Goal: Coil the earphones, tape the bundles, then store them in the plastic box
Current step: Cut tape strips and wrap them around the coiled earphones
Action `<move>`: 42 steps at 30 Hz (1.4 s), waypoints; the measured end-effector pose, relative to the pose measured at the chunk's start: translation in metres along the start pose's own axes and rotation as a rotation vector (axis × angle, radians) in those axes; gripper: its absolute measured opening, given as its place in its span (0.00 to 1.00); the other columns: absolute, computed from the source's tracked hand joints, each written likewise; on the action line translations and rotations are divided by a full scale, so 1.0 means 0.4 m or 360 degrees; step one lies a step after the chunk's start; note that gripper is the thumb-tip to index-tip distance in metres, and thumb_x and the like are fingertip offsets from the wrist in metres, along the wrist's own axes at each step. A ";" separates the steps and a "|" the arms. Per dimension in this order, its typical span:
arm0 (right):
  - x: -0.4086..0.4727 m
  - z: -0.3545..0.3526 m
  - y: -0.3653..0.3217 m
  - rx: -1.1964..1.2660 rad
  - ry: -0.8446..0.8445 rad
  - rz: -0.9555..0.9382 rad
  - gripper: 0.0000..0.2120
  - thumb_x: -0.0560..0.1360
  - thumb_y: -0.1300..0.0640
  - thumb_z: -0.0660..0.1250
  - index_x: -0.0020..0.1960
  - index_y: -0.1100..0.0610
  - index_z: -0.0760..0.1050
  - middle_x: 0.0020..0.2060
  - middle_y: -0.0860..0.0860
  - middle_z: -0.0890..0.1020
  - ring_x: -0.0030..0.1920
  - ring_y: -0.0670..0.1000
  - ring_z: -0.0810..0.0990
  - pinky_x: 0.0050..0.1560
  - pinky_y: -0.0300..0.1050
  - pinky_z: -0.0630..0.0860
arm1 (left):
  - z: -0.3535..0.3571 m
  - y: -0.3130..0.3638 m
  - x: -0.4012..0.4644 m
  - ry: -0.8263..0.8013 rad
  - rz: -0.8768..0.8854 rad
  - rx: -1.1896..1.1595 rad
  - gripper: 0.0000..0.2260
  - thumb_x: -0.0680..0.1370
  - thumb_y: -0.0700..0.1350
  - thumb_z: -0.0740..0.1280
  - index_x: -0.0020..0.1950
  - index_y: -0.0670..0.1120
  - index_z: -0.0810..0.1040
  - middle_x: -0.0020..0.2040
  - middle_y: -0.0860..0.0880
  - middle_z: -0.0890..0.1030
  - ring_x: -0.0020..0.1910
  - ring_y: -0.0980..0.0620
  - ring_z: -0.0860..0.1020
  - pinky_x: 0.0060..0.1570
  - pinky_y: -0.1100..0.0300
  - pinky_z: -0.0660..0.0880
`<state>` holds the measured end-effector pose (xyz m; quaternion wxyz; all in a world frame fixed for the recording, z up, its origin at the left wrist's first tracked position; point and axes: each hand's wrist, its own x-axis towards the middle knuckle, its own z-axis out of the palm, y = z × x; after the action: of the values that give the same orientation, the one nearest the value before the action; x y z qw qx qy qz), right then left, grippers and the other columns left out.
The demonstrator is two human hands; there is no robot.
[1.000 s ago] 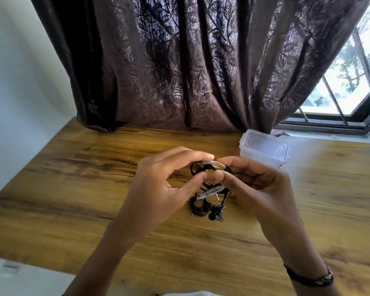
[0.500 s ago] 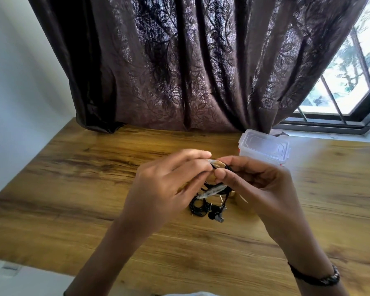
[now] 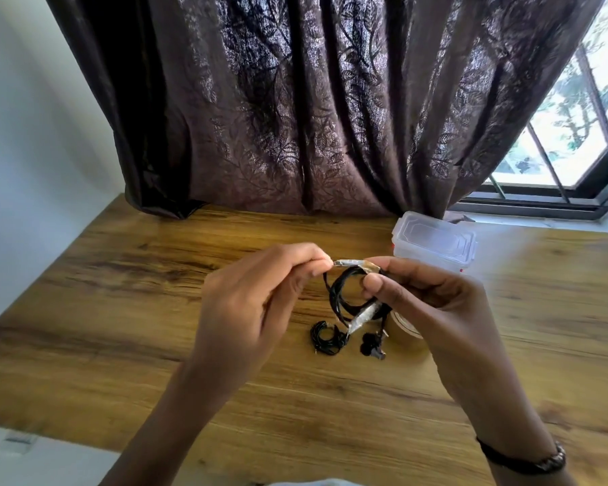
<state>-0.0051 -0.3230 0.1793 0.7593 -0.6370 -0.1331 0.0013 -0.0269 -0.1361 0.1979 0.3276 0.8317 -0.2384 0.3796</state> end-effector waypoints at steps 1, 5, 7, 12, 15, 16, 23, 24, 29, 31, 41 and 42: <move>-0.001 0.000 -0.001 0.0010 0.0006 0.0010 0.10 0.65 0.58 0.74 0.45 0.58 0.85 0.37 0.54 0.86 0.40 0.51 0.85 0.43 0.38 0.79 | 0.001 0.003 -0.003 0.0016 -0.0046 -0.0021 0.06 0.76 0.37 0.66 0.48 0.37 0.82 0.43 0.49 0.84 0.42 0.57 0.82 0.37 0.60 0.78; -0.001 0.005 -0.004 0.0018 -0.0010 0.0013 0.10 0.65 0.58 0.74 0.46 0.57 0.85 0.37 0.54 0.86 0.40 0.50 0.85 0.44 0.39 0.79 | 0.007 0.014 -0.001 0.0113 -0.0281 -0.0230 0.07 0.79 0.38 0.62 0.45 0.43 0.79 0.42 0.49 0.84 0.42 0.58 0.82 0.39 0.63 0.78; 0.000 0.006 -0.007 0.0007 0.0005 -0.0005 0.11 0.65 0.57 0.74 0.47 0.57 0.85 0.39 0.55 0.87 0.41 0.52 0.85 0.45 0.41 0.80 | 0.006 0.015 0.008 0.0084 -0.0514 -0.0454 0.07 0.79 0.44 0.61 0.46 0.45 0.77 0.45 0.50 0.84 0.46 0.56 0.82 0.45 0.61 0.78; -0.002 0.010 -0.015 -0.0038 -0.0007 -0.0072 0.11 0.66 0.56 0.74 0.48 0.55 0.85 0.43 0.52 0.87 0.45 0.51 0.86 0.46 0.39 0.79 | 0.022 0.028 -0.003 -0.0509 -0.0912 -0.0719 0.20 0.72 0.55 0.71 0.62 0.52 0.75 0.55 0.58 0.81 0.55 0.59 0.79 0.55 0.64 0.76; -0.003 0.005 -0.013 -0.0114 -0.0015 -0.0109 0.11 0.67 0.55 0.73 0.49 0.57 0.84 0.43 0.52 0.87 0.46 0.52 0.86 0.48 0.43 0.80 | 0.030 0.033 -0.003 -0.0397 -0.0858 -0.0702 0.09 0.75 0.49 0.70 0.55 0.52 0.80 0.49 0.57 0.83 0.51 0.58 0.81 0.50 0.64 0.77; -0.003 0.005 -0.011 -0.0130 -0.0015 -0.0116 0.12 0.68 0.55 0.73 0.50 0.57 0.84 0.43 0.52 0.87 0.46 0.53 0.86 0.49 0.44 0.81 | 0.031 0.029 -0.004 -0.0373 -0.0849 -0.0676 0.08 0.75 0.48 0.69 0.54 0.52 0.81 0.48 0.58 0.83 0.51 0.58 0.81 0.50 0.62 0.78; -0.001 0.007 -0.010 -0.0120 -0.0080 -0.0144 0.10 0.70 0.59 0.72 0.51 0.58 0.83 0.43 0.52 0.87 0.46 0.52 0.86 0.49 0.42 0.81 | 0.030 0.016 0.006 -0.0402 -0.0493 -0.0452 0.13 0.78 0.43 0.67 0.63 0.48 0.78 0.54 0.57 0.80 0.57 0.58 0.78 0.55 0.59 0.76; 0.000 0.005 -0.010 -0.0118 -0.0083 -0.0146 0.10 0.70 0.60 0.72 0.51 0.58 0.83 0.43 0.52 0.87 0.46 0.52 0.86 0.49 0.42 0.81 | 0.031 0.015 0.008 -0.0401 -0.0449 -0.0422 0.12 0.78 0.41 0.66 0.62 0.46 0.78 0.53 0.56 0.81 0.56 0.58 0.78 0.54 0.60 0.76; 0.003 0.001 -0.007 -0.0116 -0.0093 -0.0158 0.10 0.71 0.61 0.71 0.52 0.61 0.83 0.43 0.53 0.87 0.46 0.52 0.86 0.48 0.42 0.80 | 0.027 0.014 0.016 -0.0391 -0.0402 -0.0440 0.11 0.78 0.40 0.66 0.60 0.45 0.79 0.52 0.54 0.82 0.55 0.59 0.79 0.53 0.65 0.75; 0.003 0.000 -0.009 -0.0092 -0.0096 -0.0159 0.11 0.70 0.61 0.71 0.52 0.62 0.83 0.44 0.54 0.87 0.46 0.53 0.86 0.49 0.42 0.79 | 0.029 0.015 0.021 -0.0368 -0.0383 -0.0454 0.10 0.78 0.38 0.66 0.58 0.44 0.80 0.52 0.54 0.82 0.54 0.59 0.79 0.52 0.66 0.75; 0.005 0.001 -0.015 -0.0124 -0.0126 -0.0264 0.11 0.69 0.59 0.72 0.52 0.57 0.82 0.45 0.50 0.87 0.47 0.49 0.86 0.48 0.37 0.79 | 0.047 0.019 0.015 -0.0205 -0.0417 -0.0484 0.10 0.78 0.37 0.65 0.57 0.43 0.81 0.49 0.53 0.82 0.51 0.57 0.80 0.49 0.66 0.75; 0.004 0.004 -0.014 -0.0170 -0.0090 -0.0295 0.12 0.69 0.58 0.73 0.52 0.56 0.81 0.45 0.50 0.87 0.47 0.49 0.86 0.48 0.37 0.79 | 0.047 0.019 0.015 -0.0205 -0.0448 -0.0494 0.09 0.79 0.38 0.65 0.57 0.43 0.81 0.49 0.53 0.82 0.51 0.57 0.80 0.50 0.66 0.74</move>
<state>-0.0050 -0.3221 0.1850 0.7171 -0.6612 -0.2126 -0.0580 -0.0192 -0.1558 0.1962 0.4856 0.8189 -0.1958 0.2348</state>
